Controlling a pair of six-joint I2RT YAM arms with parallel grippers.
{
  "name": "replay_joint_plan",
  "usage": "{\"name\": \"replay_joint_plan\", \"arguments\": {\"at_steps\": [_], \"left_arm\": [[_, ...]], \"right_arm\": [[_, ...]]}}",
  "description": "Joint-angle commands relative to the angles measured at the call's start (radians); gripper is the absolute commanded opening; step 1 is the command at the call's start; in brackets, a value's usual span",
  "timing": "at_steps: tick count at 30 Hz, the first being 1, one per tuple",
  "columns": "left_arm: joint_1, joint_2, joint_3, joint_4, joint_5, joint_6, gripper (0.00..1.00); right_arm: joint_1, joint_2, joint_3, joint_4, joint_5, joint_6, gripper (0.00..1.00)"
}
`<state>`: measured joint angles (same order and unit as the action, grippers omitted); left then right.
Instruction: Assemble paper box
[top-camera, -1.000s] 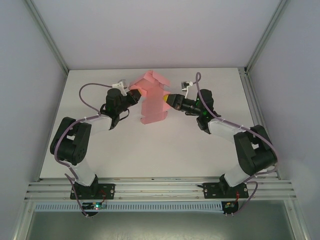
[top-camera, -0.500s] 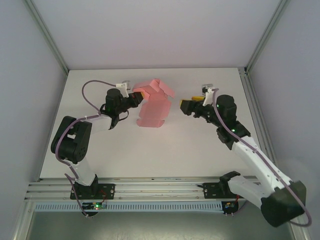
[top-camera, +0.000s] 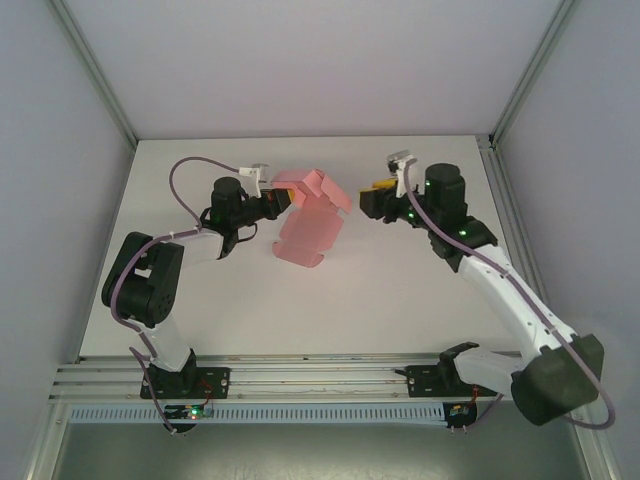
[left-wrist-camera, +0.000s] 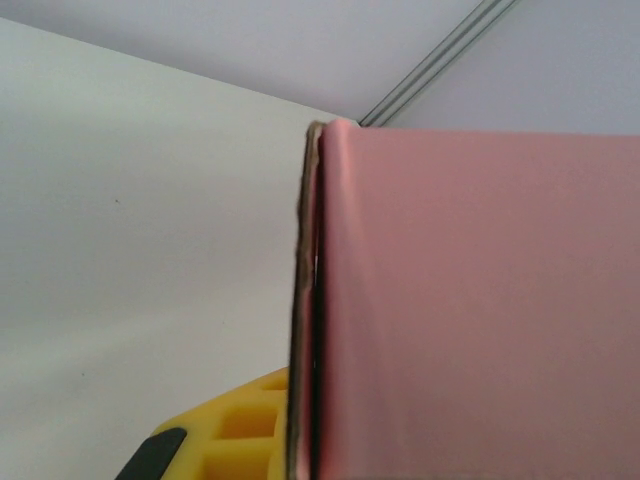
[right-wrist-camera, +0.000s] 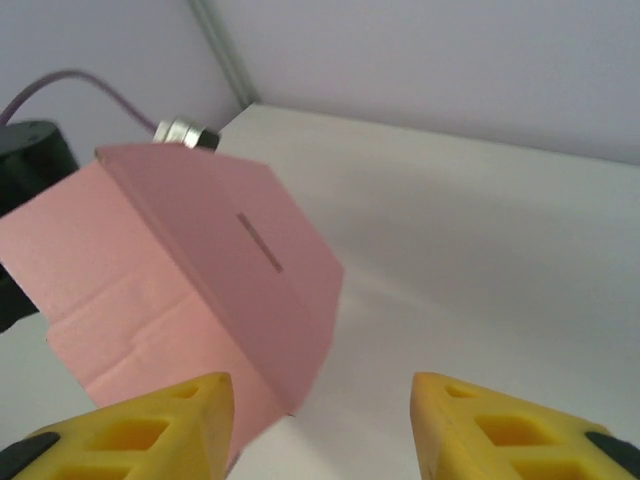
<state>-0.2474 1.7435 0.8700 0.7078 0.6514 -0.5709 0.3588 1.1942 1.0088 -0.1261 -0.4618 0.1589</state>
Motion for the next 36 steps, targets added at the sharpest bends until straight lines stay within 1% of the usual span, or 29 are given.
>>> {"name": "replay_joint_plan", "arguments": {"at_steps": [1, 6, 9, 12, 14, 17, 21, 24, 26, 29, 31, 34, 36], "left_arm": [[0.005, -0.034, 0.006, -0.019, 0.01, 0.032, 0.0], [0.003, -0.027, 0.009, -0.018, 0.012, 0.025, 0.0], [0.004, -0.022, 0.012, -0.015, 0.012, 0.016, 0.0], [0.001, -0.023, 0.011, -0.017, 0.009, 0.015, 0.0], [-0.003, -0.03, 0.012, -0.033, -0.004, 0.019, 0.0], [-0.012, -0.048, 0.019, -0.092, -0.045, 0.038, 0.0], [-0.026, -0.085, 0.026, -0.168, -0.088, 0.044, 0.0], [-0.048, -0.113, 0.034, -0.241, -0.135, 0.053, 0.0], [-0.068, -0.132, 0.051, -0.314, -0.169, 0.072, 0.0], [-0.098, -0.161, 0.067, -0.395, -0.224, 0.093, 0.0], [-0.119, -0.183, 0.072, -0.433, -0.27, 0.086, 0.0], [-0.157, -0.218, 0.11, -0.542, -0.35, 0.012, 0.0], [-0.2, -0.237, 0.144, -0.633, -0.464, -0.051, 0.0]], "right_arm": [[0.047, 0.047, 0.046, -0.018, -0.064, -0.078, 0.5], [0.096, 0.106, 0.084, -0.029, -0.05, -0.113, 0.49], [0.11, 0.14, 0.107, -0.027, -0.033, -0.119, 0.45], [0.137, 0.167, 0.126, -0.02, 0.022, -0.128, 0.45], [0.166, 0.181, 0.132, -0.018, 0.099, -0.149, 0.45], [0.211, 0.201, 0.135, -0.006, 0.25, -0.181, 0.45], [0.262, 0.229, 0.121, 0.045, 0.427, -0.212, 0.4], [0.299, 0.256, 0.104, 0.104, 0.624, -0.239, 0.42], [0.304, 0.281, 0.109, 0.116, 0.67, -0.254, 0.41], [0.313, 0.309, 0.12, 0.127, 0.716, -0.264, 0.34], [0.323, 0.321, 0.113, 0.168, 0.787, -0.277, 0.28], [0.34, 0.354, 0.103, 0.252, 0.992, -0.288, 0.2], [0.344, 0.394, 0.113, 0.298, 1.193, -0.265, 0.16]]}}
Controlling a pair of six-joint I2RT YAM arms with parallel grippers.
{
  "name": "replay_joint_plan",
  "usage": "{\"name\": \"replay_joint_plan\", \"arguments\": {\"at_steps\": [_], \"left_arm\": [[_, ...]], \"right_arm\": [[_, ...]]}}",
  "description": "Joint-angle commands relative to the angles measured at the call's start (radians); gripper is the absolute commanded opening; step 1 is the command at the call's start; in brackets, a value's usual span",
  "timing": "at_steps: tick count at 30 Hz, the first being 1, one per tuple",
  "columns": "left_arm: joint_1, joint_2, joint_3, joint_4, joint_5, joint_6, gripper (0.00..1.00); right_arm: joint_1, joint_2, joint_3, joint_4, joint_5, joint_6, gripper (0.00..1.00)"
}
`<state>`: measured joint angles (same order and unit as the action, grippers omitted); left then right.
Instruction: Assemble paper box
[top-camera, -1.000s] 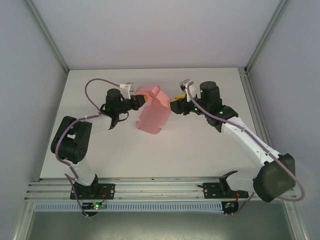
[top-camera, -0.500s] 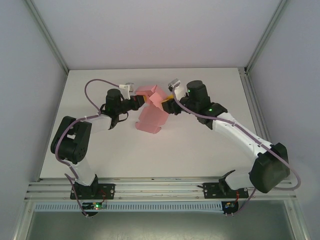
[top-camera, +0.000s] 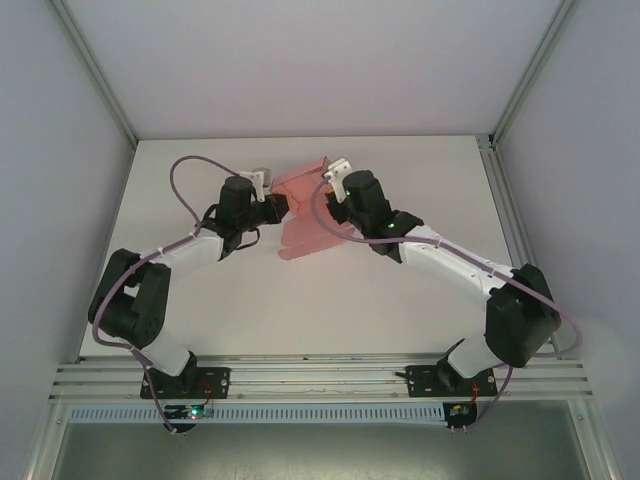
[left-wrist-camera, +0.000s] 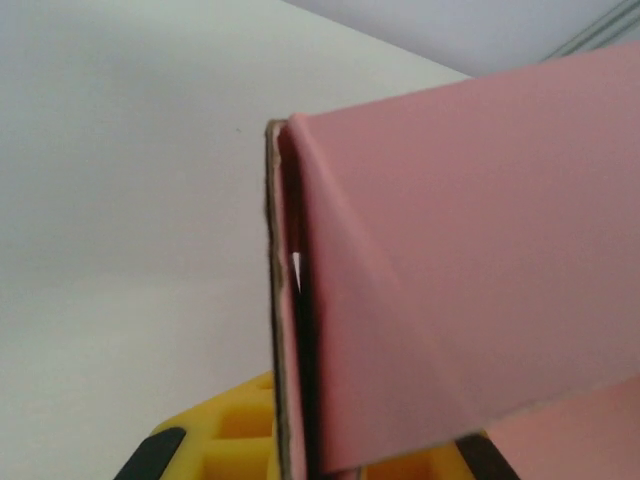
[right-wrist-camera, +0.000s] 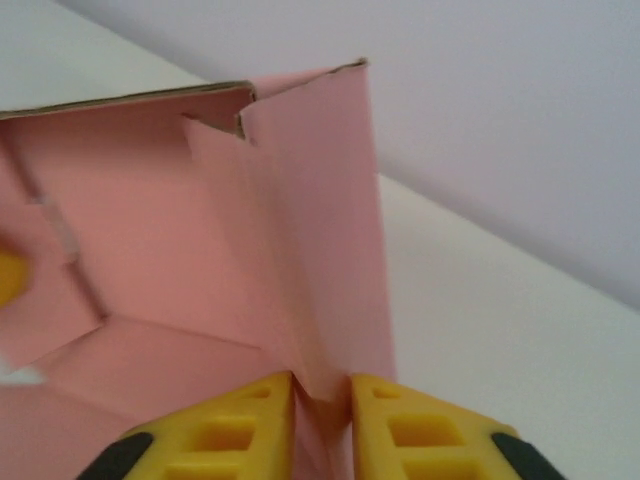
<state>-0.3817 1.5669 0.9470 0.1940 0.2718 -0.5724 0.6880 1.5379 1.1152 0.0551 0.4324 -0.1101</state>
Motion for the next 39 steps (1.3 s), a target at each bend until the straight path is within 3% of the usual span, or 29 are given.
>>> {"name": "replay_joint_plan", "arguments": {"at_steps": [1, 3, 6, 10, 15, 20, 23, 26, 31, 32, 36, 39], "left_arm": [[-0.093, -0.065, 0.094, -0.179, -0.153, -0.077, 0.0], [-0.136, -0.06, 0.155, -0.281, -0.263, -0.107, 0.0], [-0.165, -0.021, 0.25, -0.433, -0.362, -0.21, 0.0], [-0.165, 0.046, 0.343, -0.57, -0.365, -0.347, 0.0], [-0.166, 0.061, 0.331, -0.554, -0.343, -0.438, 0.0], [-0.169, 0.042, 0.317, -0.526, -0.322, -0.439, 0.0], [-0.169, 0.038, 0.304, -0.521, -0.349, -0.413, 0.0], [-0.168, 0.051, 0.305, -0.525, -0.375, -0.387, 0.0], [-0.166, 0.068, 0.317, -0.521, -0.398, -0.324, 0.0], [-0.164, 0.069, 0.317, -0.52, -0.405, -0.315, 0.0], [-0.156, 0.064, 0.313, -0.509, -0.431, -0.259, 0.0], [-0.15, 0.057, 0.306, -0.486, -0.42, -0.196, 0.0]], "right_arm": [[0.014, 0.075, 0.017, 0.134, 0.409, 0.015, 0.16], [0.015, 0.114, 0.02, 0.195, 0.531, 0.02, 0.13], [0.015, 0.174, 0.034, 0.255, 0.601, 0.021, 0.07], [0.009, 0.25, 0.066, 0.364, 0.772, -0.073, 0.04], [-0.043, 0.271, 0.096, 0.301, 0.774, -0.013, 0.03], [-0.079, 0.336, 0.092, 0.471, 0.808, -0.184, 0.07], [-0.084, 0.313, 0.096, 0.358, 0.63, -0.102, 0.08], [-0.09, 0.225, 0.065, 0.24, 0.291, 0.01, 0.1], [-0.096, 0.045, -0.035, 0.217, -0.202, 0.095, 0.38], [-0.099, 0.006, -0.052, 0.207, -0.277, 0.103, 0.49], [-0.105, -0.131, -0.103, 0.173, -0.406, 0.136, 0.74], [-0.114, -0.223, -0.144, 0.167, -0.405, 0.159, 0.89]]}}
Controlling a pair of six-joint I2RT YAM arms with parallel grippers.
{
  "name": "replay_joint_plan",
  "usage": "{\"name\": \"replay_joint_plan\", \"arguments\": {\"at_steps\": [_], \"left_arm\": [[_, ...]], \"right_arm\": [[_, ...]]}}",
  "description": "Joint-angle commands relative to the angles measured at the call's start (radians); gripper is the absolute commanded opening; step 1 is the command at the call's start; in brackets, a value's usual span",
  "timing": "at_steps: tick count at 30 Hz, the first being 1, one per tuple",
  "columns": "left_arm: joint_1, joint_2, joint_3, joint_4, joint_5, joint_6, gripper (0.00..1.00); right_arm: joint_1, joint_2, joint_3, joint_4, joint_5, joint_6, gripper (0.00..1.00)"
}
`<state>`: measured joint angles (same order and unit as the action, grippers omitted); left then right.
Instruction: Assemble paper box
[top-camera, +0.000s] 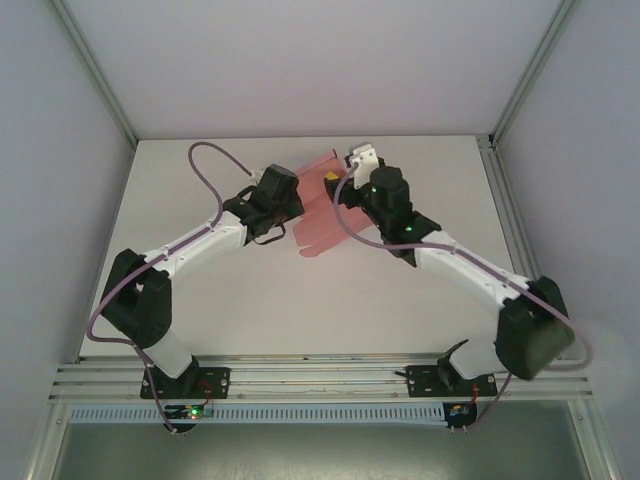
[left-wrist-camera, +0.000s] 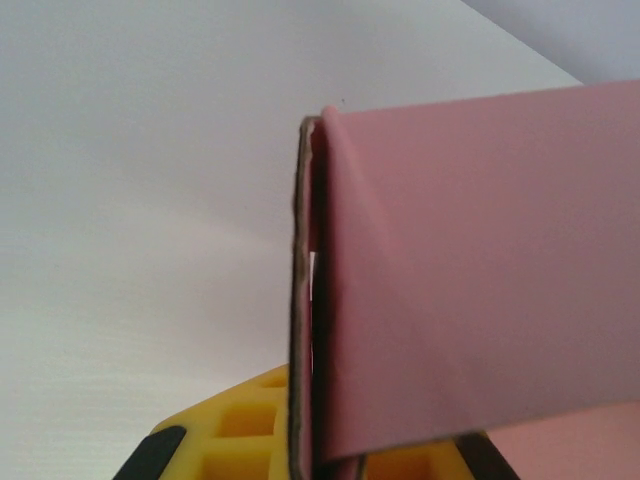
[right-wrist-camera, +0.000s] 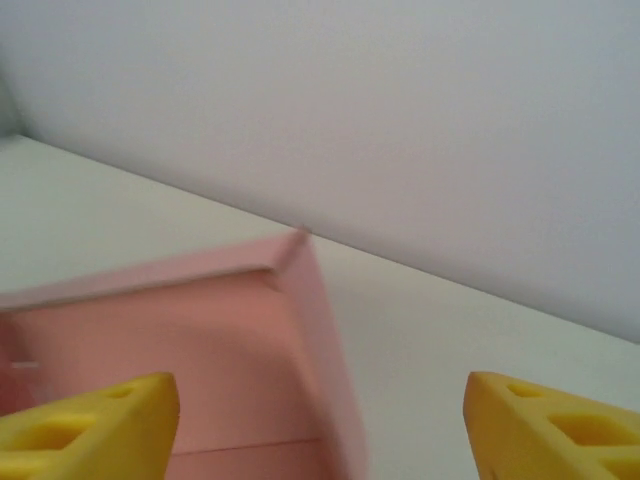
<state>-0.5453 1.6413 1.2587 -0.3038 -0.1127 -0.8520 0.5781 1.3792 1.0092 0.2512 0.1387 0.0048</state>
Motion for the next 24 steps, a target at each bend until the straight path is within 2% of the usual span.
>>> {"name": "replay_joint_plan", "arguments": {"at_steps": [1, 4, 7, 9, 12, 14, 16, 20, 21, 24], "left_arm": [[0.015, -0.018, -0.009, 0.021, -0.028, 0.109, 0.0], [0.022, -0.028, -0.027, 0.079, 0.018, 0.202, 0.0], [0.04, -0.024, -0.027, 0.132, 0.126, 0.424, 0.0], [0.053, -0.005, -0.006, 0.1, 0.171, 0.585, 0.0], [0.129, 0.051, 0.011, 0.035, 0.416, 0.79, 0.0], [0.198, 0.118, 0.074, -0.074, 0.677, 0.9, 0.0], [0.239, 0.199, 0.186, -0.219, 0.826, 1.011, 0.0], [0.243, 0.361, 0.495, -0.627, 0.847, 1.259, 0.0], [0.238, 0.395, 0.556, -0.701, 0.823, 1.306, 0.0], [0.209, 0.475, 0.691, -0.824, 0.636, 1.345, 0.0]], "right_arm": [[-0.007, -0.094, -0.052, -0.026, -0.099, 0.049, 0.93], [-0.028, -0.167, -0.097, -0.004, -0.056, 0.082, 0.98], [-0.069, -0.228, -0.127, -0.016, -0.052, 0.135, 0.98], [-0.099, -0.271, -0.148, -0.028, -0.054, 0.17, 0.98], [-0.147, -0.33, -0.187, -0.056, -0.076, 0.225, 0.98], [-0.182, -0.355, -0.2, -0.101, -0.123, 0.243, 0.98], [-0.211, -0.366, -0.205, -0.153, -0.179, 0.253, 0.98], [-0.243, -0.362, -0.213, -0.221, -0.232, 0.247, 0.98], [-0.251, -0.357, -0.211, -0.238, -0.233, 0.244, 0.98], [-0.271, -0.341, -0.213, -0.265, -0.245, 0.23, 0.98]]}}
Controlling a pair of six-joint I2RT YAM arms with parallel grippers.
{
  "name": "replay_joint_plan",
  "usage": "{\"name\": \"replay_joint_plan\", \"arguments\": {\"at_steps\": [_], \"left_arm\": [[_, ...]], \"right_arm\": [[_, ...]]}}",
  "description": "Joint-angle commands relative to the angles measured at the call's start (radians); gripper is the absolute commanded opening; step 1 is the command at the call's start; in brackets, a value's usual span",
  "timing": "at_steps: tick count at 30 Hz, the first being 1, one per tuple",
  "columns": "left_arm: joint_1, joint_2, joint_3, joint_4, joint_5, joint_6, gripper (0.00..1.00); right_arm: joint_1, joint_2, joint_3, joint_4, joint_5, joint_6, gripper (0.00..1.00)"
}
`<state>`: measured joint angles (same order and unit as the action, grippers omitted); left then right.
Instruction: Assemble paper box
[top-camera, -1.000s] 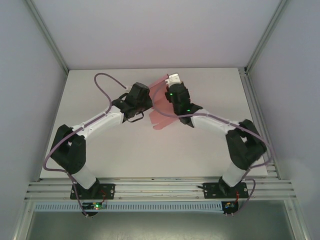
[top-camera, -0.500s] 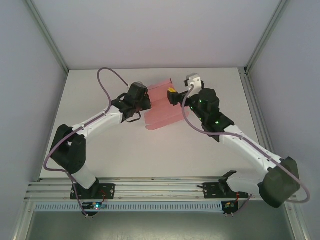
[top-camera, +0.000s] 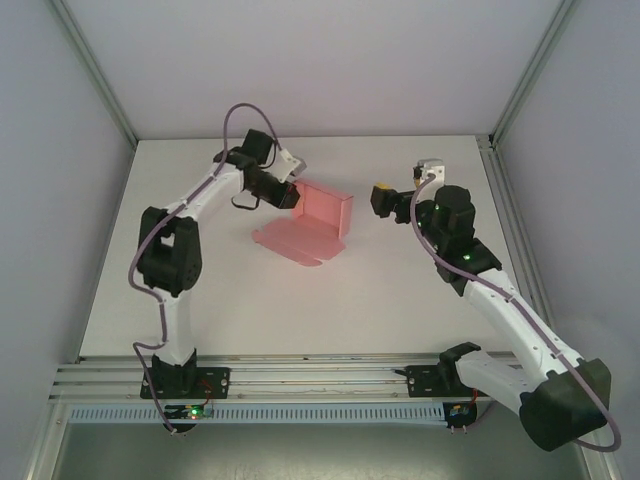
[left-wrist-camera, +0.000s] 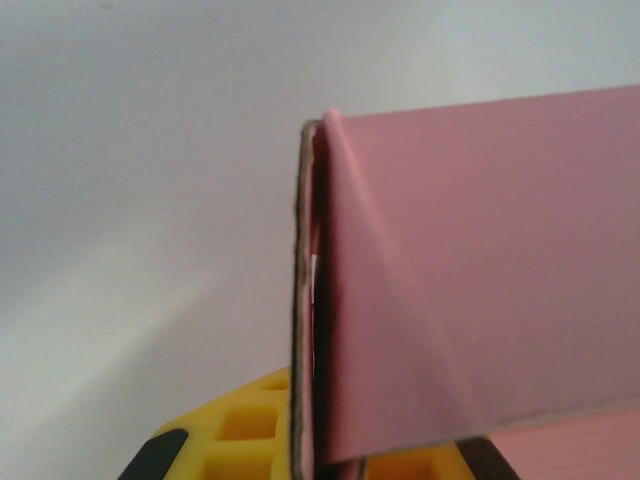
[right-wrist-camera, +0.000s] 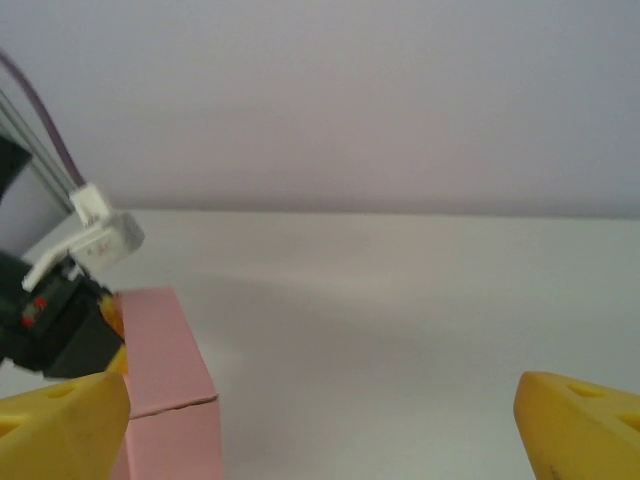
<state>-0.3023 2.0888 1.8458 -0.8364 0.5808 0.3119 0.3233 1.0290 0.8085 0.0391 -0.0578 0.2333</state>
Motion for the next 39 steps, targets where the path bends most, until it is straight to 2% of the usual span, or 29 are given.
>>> {"name": "replay_joint_plan", "arguments": {"at_steps": [1, 4, 8, 12, 14, 21, 29, 31, 36, 39], "left_arm": [[-0.05, 0.051, 0.138, -0.326, -0.145, 0.186, 0.0], [-0.114, 0.089, 0.171, -0.375, -0.411, 0.195, 0.0], [-0.206, 0.077, 0.109, -0.376, -0.536, 0.281, 0.0], [-0.284, 0.106, 0.058, -0.27, -0.841, 0.295, 0.0], [-0.305, 0.142, 0.075, -0.252, -0.912, 0.296, 0.0], [-0.376, 0.251, 0.082, -0.118, -1.046, 0.357, 0.0], [-0.414, 0.3, 0.07, 0.005, -1.049, 0.382, 0.01], [-0.416, 0.295, 0.076, -0.004, -1.025, 0.373, 0.18], [-0.416, 0.237, 0.101, -0.016, -0.952, 0.358, 0.4], [-0.417, 0.174, 0.105, 0.019, -0.908, 0.341, 0.43]], "right_arm": [[-0.02, 0.011, -0.014, -0.059, -0.054, -0.002, 0.98], [-0.031, 0.007, -0.023, -0.06, -0.059, -0.01, 0.98], [-0.049, 0.011, -0.02, -0.074, -0.063, -0.01, 0.98], [-0.056, 0.026, -0.015, -0.088, -0.078, -0.005, 0.98], [-0.057, 0.031, -0.014, -0.091, -0.085, -0.002, 0.98], [-0.06, 0.026, -0.021, -0.097, -0.079, 0.003, 0.98], [-0.066, 0.009, -0.039, -0.105, -0.072, 0.006, 0.98], [-0.069, 0.008, -0.043, -0.102, -0.072, 0.002, 0.98], [-0.074, 0.016, -0.048, -0.105, -0.088, -0.012, 0.98], [-0.076, 0.025, -0.044, -0.106, -0.096, -0.015, 0.98]]}}
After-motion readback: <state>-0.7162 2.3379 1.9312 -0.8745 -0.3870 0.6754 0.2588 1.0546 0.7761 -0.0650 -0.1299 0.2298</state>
